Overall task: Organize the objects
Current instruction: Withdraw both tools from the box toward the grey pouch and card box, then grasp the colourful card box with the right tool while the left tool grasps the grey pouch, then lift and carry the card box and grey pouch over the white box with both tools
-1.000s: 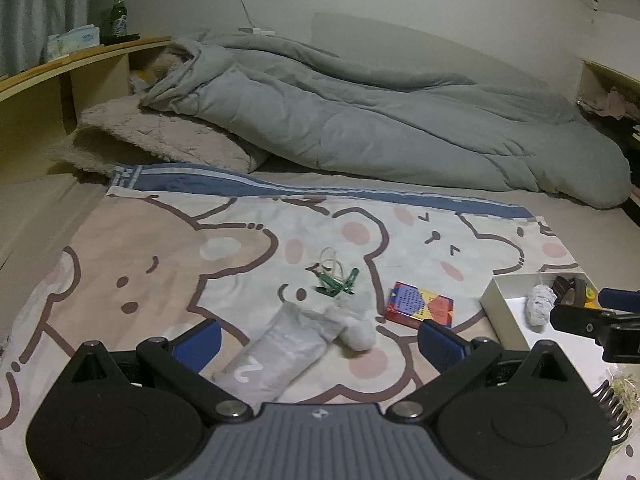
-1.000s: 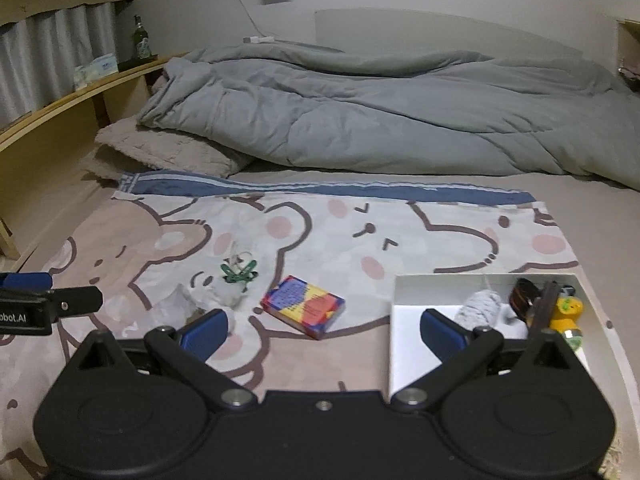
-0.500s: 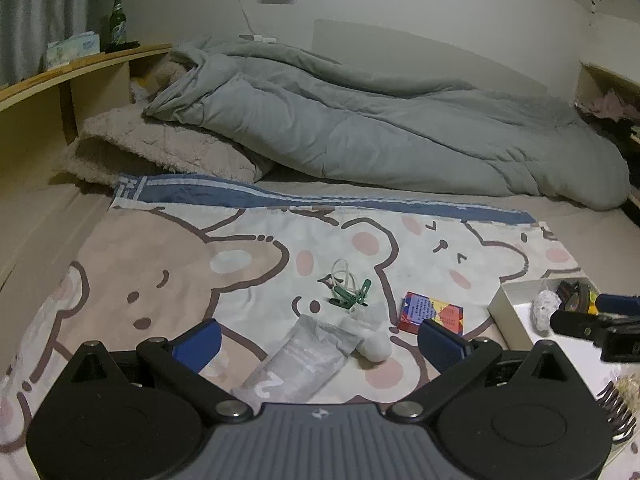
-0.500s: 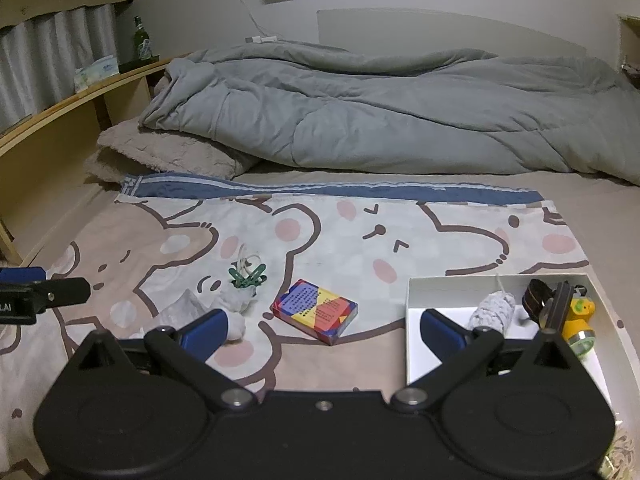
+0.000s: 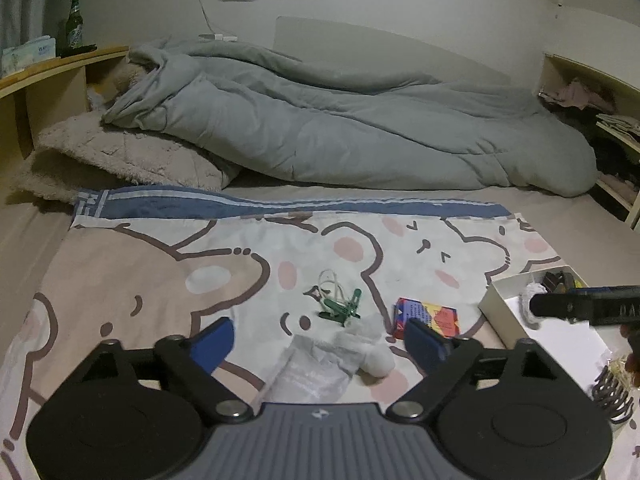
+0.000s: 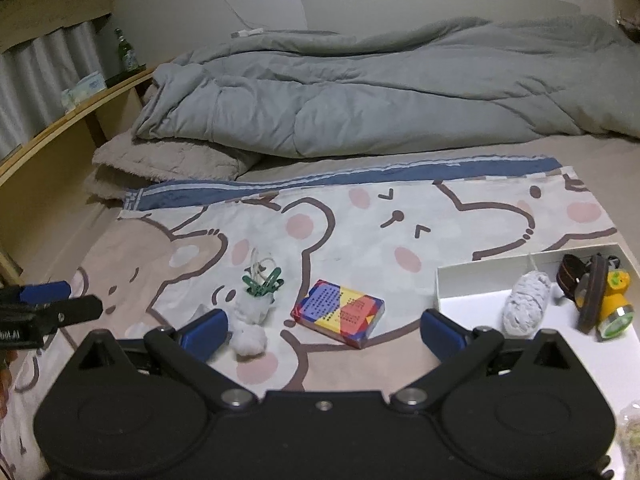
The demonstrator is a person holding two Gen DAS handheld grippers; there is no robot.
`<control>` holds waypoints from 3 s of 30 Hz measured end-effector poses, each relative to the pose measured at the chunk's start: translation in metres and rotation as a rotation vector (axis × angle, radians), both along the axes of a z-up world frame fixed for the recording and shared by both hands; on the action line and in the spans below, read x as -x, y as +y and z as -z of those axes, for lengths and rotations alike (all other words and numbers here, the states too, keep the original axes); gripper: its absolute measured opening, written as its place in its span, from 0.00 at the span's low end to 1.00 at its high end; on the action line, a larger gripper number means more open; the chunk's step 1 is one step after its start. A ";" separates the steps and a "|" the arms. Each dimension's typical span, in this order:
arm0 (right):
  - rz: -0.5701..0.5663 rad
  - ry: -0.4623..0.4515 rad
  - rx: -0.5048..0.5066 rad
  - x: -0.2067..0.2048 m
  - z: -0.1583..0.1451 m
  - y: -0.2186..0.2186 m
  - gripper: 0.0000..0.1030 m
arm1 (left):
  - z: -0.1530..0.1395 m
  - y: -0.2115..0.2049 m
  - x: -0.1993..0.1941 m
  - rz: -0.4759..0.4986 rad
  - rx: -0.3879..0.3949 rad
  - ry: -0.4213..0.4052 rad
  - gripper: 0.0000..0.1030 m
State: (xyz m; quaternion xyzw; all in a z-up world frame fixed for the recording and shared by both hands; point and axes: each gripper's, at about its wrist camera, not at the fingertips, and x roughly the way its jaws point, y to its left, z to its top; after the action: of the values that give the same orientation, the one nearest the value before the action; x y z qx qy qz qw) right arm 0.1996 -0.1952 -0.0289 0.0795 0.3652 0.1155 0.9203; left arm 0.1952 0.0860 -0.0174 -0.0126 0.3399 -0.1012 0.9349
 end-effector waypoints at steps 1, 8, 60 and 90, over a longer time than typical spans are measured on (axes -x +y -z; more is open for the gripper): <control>0.017 0.009 -0.005 -0.005 0.001 0.000 1.00 | 0.003 0.003 -0.004 0.005 0.015 0.010 0.83; 0.099 0.095 -0.059 -0.045 0.024 0.006 1.00 | 0.040 0.019 -0.031 0.016 0.061 0.113 0.82; -0.047 0.226 0.234 -0.130 0.135 0.064 0.97 | 0.135 -0.058 -0.062 0.021 -0.095 0.423 0.84; -0.240 0.379 0.196 -0.040 0.128 0.042 0.97 | 0.130 -0.043 -0.053 -0.067 -0.053 0.432 0.56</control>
State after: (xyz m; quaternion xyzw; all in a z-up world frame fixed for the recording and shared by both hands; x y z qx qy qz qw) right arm 0.2395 -0.1532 -0.1568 -0.0339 0.5478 0.1712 0.8182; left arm 0.2480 0.0431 -0.1471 -0.0207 0.5344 -0.0561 0.8431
